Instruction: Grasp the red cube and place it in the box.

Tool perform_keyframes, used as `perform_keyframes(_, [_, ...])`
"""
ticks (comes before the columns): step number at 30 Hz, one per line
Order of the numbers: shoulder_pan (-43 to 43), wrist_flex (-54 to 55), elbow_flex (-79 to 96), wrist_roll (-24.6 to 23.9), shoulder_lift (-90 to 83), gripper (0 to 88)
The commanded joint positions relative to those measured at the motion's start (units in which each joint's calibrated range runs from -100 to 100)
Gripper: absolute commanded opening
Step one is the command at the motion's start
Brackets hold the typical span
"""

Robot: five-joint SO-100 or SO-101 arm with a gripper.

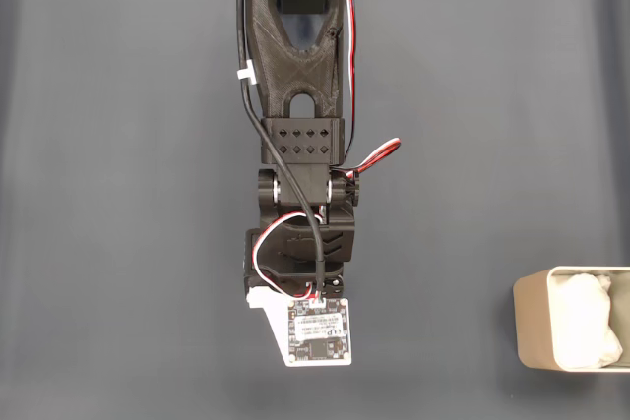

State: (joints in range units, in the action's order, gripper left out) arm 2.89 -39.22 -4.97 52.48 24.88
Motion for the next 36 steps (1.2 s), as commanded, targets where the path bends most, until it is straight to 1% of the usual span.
perform_keyframes(1, [-0.4, 1.0, -1.5, 0.5, -1.2, 0.0])
perform_keyframes(15, [-0.2, -1.0, -1.6, 0.5, -5.3, 0.0])
perform_keyframes(26, [-0.5, -5.1, -4.9, -0.8, -11.2, 0.0])
perform_keyframes(36, [-1.4, -6.3, -6.2, -0.2, -17.1, 0.0])
